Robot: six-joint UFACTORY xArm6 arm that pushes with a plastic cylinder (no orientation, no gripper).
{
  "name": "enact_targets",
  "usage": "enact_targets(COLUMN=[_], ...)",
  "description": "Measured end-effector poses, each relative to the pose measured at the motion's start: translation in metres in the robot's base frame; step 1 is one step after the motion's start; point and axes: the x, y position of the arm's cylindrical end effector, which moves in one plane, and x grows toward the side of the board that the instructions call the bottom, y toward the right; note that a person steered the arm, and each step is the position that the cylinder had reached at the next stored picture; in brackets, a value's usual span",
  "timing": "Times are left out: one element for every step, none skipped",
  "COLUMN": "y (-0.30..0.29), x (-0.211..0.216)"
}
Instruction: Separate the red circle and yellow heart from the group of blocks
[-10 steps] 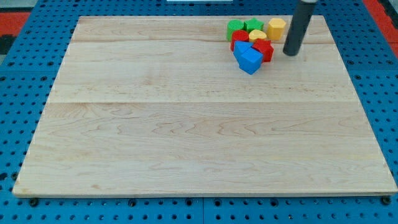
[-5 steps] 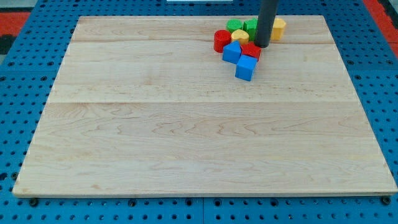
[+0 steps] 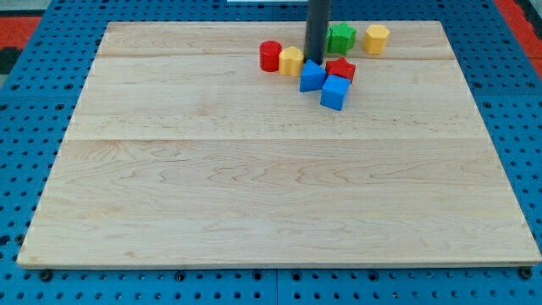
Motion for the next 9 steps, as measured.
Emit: enact_targets(y=[-0.011, -0.059, -0.098, -0.117, -0.165, -0.128, -0.128, -0.181, -0.133], x=[-0.002, -0.003, -0.003, 0.003, 0.002, -0.018, -0.019, -0.023, -0.040])
